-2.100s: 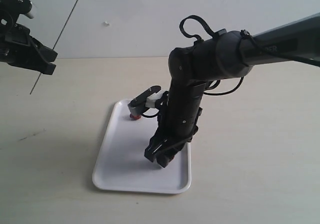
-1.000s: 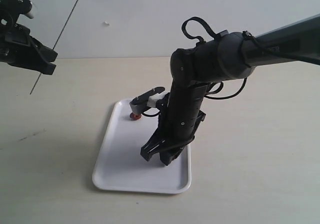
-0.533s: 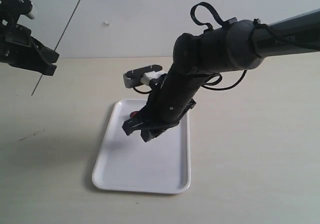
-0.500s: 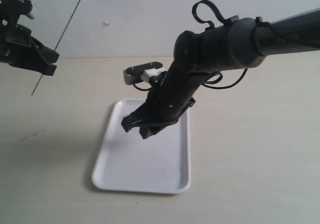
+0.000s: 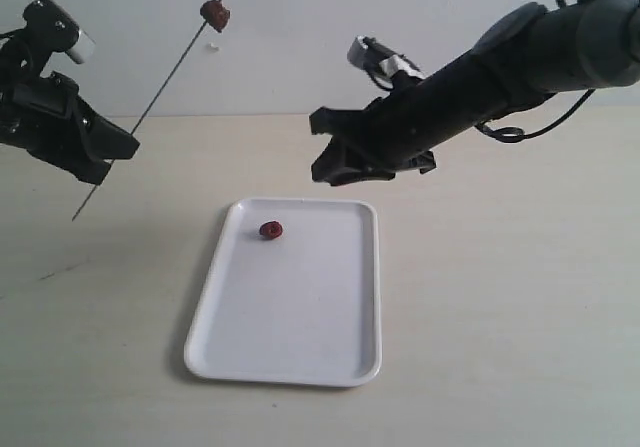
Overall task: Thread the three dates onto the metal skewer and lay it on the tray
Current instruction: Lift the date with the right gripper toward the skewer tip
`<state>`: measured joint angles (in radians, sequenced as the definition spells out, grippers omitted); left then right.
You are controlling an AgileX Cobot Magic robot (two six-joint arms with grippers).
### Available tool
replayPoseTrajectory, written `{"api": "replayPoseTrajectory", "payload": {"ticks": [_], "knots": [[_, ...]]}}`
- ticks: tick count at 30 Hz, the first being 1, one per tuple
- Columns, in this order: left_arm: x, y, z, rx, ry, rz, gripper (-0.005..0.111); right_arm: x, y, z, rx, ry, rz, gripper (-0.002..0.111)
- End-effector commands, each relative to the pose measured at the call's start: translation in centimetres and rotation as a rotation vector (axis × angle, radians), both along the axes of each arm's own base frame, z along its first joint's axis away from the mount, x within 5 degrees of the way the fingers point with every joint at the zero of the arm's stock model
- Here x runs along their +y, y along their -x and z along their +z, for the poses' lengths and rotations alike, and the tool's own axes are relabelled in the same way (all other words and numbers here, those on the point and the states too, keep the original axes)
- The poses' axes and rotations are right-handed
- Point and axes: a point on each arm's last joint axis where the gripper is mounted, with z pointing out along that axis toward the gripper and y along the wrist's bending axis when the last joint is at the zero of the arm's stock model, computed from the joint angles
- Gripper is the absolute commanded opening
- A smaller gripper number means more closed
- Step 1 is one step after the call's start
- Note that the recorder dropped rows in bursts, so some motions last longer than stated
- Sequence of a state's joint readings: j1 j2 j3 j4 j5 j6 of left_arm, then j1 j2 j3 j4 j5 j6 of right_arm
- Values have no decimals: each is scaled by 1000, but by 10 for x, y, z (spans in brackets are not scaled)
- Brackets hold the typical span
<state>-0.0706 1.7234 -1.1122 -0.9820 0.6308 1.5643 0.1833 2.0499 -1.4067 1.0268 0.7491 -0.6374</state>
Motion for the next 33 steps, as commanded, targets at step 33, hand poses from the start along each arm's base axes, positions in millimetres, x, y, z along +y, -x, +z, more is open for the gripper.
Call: {"api": "replayPoseTrajectory", "payload": {"ticks": [33], "knots": [[-12,37,-9,319,12,-279,0,-32,-16,56,-192,-600,-62,25]]}}
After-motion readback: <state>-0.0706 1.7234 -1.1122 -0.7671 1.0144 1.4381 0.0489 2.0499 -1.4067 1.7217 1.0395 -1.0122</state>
